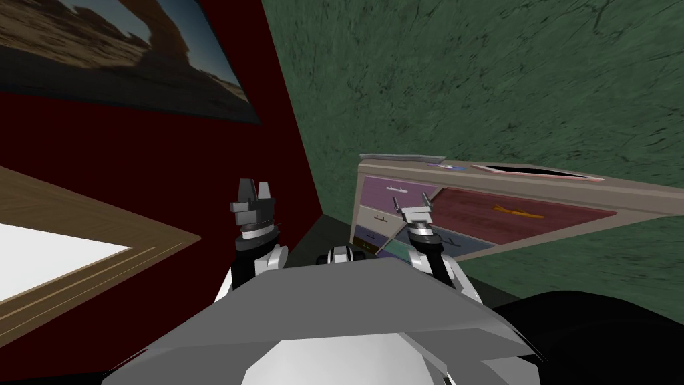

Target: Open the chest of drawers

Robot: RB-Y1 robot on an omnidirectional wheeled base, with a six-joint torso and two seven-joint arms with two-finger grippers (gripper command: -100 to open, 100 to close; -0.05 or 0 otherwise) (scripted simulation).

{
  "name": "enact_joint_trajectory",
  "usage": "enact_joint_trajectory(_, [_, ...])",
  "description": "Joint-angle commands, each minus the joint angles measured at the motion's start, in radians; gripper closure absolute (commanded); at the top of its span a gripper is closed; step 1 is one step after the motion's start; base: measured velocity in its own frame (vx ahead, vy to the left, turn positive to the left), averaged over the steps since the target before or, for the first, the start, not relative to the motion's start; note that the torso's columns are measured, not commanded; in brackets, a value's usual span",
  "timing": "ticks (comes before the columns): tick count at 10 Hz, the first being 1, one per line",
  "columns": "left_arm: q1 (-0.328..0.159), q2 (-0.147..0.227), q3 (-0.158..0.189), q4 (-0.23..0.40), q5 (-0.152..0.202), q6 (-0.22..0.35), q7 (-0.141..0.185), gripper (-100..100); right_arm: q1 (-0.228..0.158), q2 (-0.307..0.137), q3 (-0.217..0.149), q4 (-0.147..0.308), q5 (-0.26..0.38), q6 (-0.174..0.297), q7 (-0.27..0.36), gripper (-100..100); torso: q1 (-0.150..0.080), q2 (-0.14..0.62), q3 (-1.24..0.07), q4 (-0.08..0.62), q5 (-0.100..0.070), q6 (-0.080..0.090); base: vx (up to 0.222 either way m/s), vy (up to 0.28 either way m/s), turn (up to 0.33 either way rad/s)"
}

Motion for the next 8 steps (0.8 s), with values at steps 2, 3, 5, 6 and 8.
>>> enact_joint_trajectory(2, [0.0, 0.0, 0.0, 0.0, 0.0, 0.0, 0.0, 0, 0.004, 0.055, -0.018, 0.015, 0.01, -0.009, 0.095, -100, 0.0, -0.001, 0.0, 0.0, 0.0, 0.0, 0.043, 0.07, -0.057])
enact_joint_trajectory(3, [0.0, 0.0, 0.0, 0.0, 0.0, 0.0, 0.0, 0, 0.004, 0.076, -0.022, 0.019, 0.012, -0.011, 0.113, -100, 0.0, 0.0, 0.0, 0.0, 0.0, 0.0, 0.027, 0.068, -0.045])
enact_joint_trajectory(5, [0.0, 0.0, 0.0, 0.0, 0.0, 0.0, 0.0, 0, 0.004, 0.115, -0.026, 0.023, 0.014, -0.014, 0.136, -100, -0.001, 0.001, 0.001, 0.0, 0.0, 0.0, 0.02, 0.047, -0.029])
enact_joint_trajectory(6, [0.0, 0.0, 0.0, 0.0, 0.0, 0.0, 0.0, 0, 0.005, 0.103, -0.025, 0.022, 0.013, -0.014, 0.128, -100, -0.002, 0.001, 0.001, 0.0, -0.001, 0.0, 0.005, 0.017, -0.004])
enact_joint_trajectory(8, [0.0, 0.0, 0.0, 0.0, 0.0, 0.0, 0.0, 0, -0.03, 0.126, -0.033, 0.004, 0.017, 0.039, 0.168, -100, -0.004, 0.002, 0.001, 0.001, -0.001, -0.001, -0.049, -0.042, 0.223])
